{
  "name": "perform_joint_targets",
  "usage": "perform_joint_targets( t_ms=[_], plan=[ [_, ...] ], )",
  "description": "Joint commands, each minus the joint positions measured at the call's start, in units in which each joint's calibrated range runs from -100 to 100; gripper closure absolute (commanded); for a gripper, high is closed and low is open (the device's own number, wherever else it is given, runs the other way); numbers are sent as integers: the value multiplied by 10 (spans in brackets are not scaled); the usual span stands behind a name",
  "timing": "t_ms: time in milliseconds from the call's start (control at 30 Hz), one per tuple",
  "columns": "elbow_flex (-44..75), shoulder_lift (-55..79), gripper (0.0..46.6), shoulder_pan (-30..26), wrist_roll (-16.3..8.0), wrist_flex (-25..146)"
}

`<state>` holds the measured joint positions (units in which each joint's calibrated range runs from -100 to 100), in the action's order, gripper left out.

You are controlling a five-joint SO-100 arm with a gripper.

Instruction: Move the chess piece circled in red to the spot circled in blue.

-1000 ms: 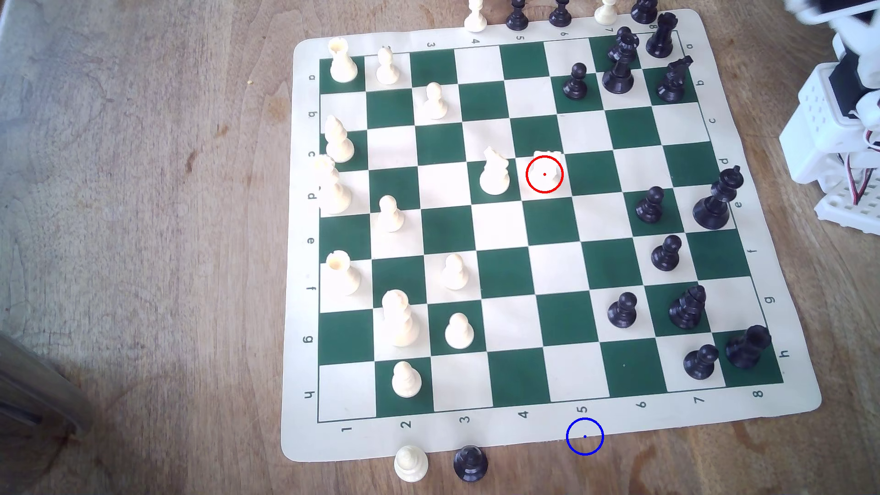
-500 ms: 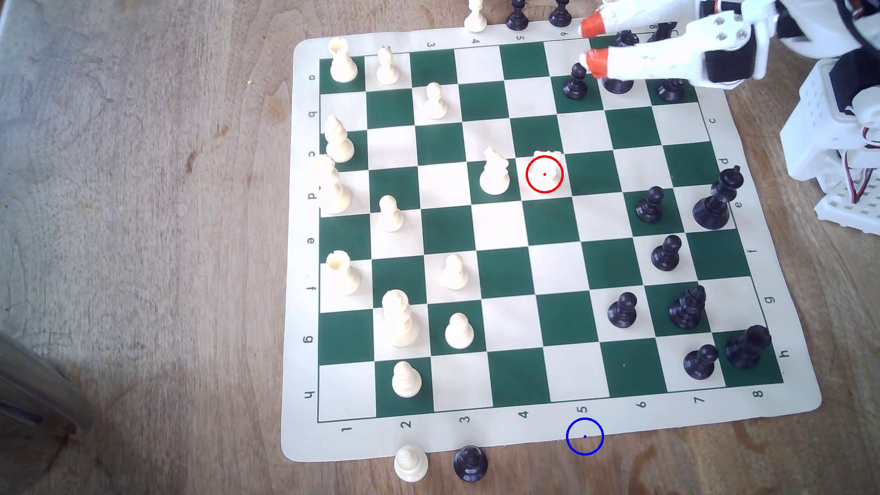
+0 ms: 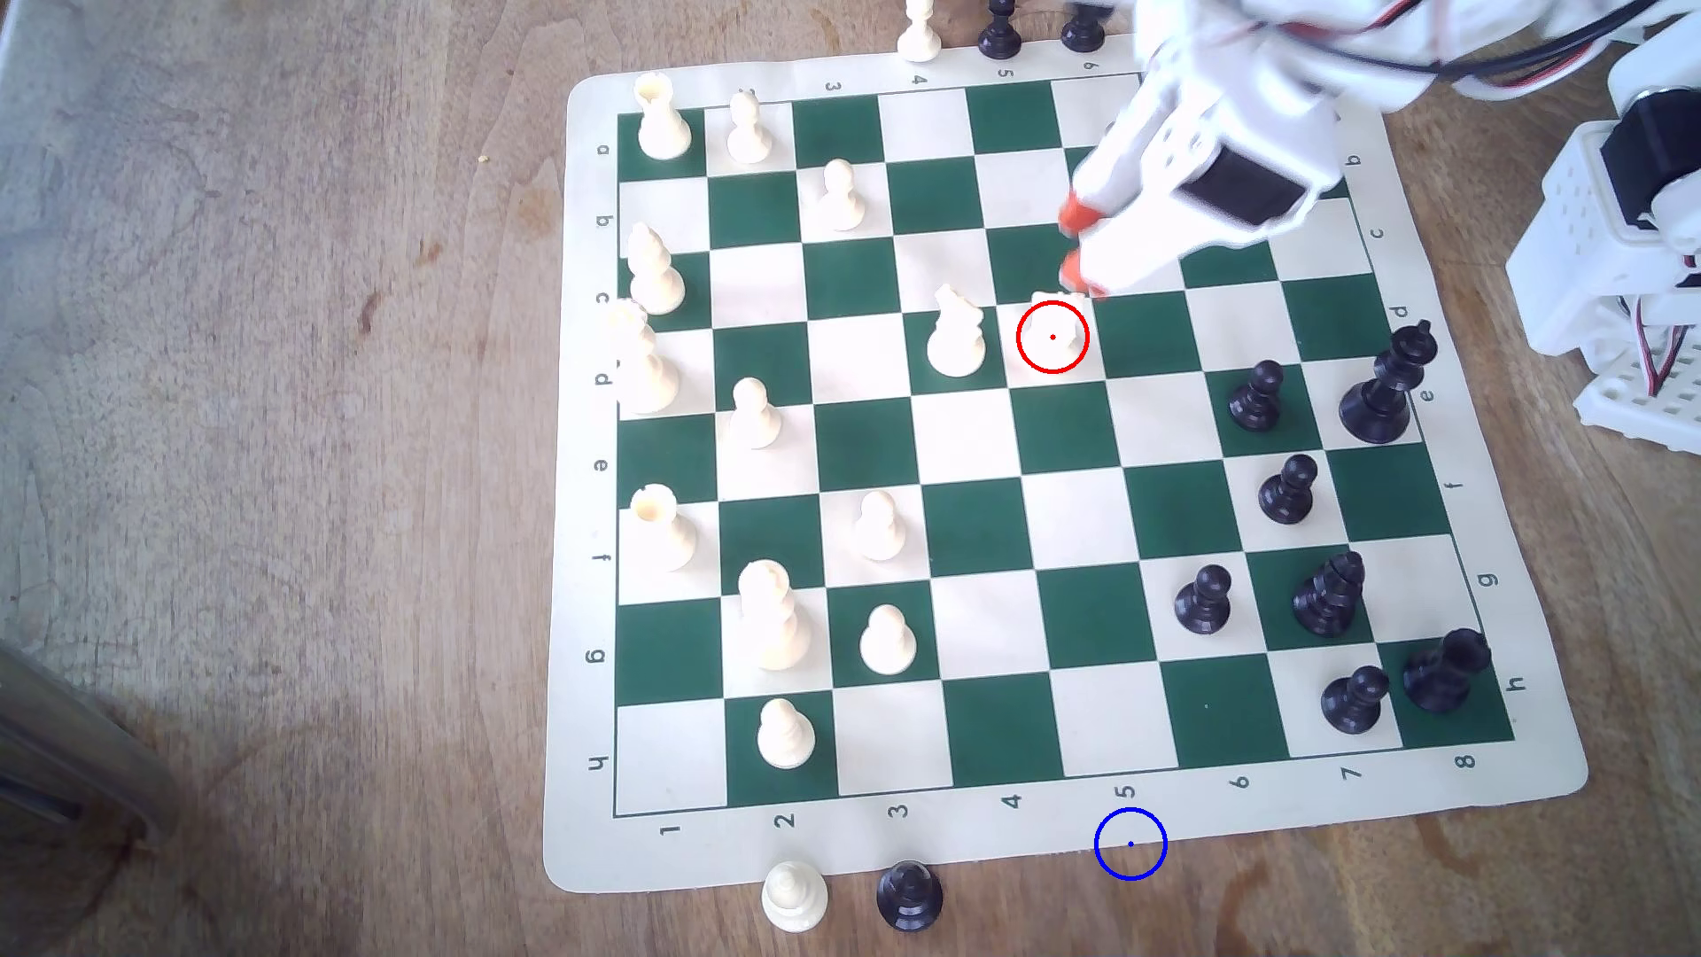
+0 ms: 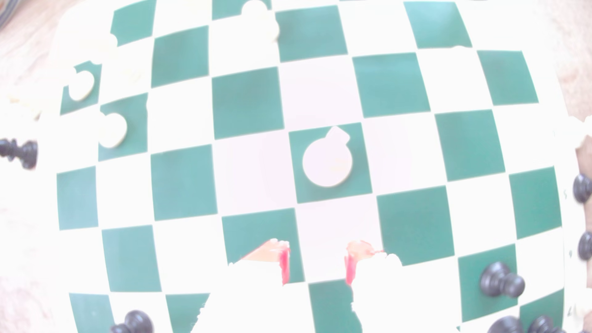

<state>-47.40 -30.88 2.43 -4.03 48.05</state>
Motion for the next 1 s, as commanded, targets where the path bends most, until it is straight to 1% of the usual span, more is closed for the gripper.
perform_joint_targets(
  t_ms=[0, 200, 367, 600, 733, 967],
  plan=[
    [43, 35, 367, 15, -2, -22],
    [42, 65, 363, 39, -1, -47],
    [13, 76, 360, 32, -6, -72],
    [12, 95, 358, 8, -16, -73],
    [4, 101, 359, 3, -16, -79],
    [-16, 104, 351, 16, -10, -100]
  ],
)
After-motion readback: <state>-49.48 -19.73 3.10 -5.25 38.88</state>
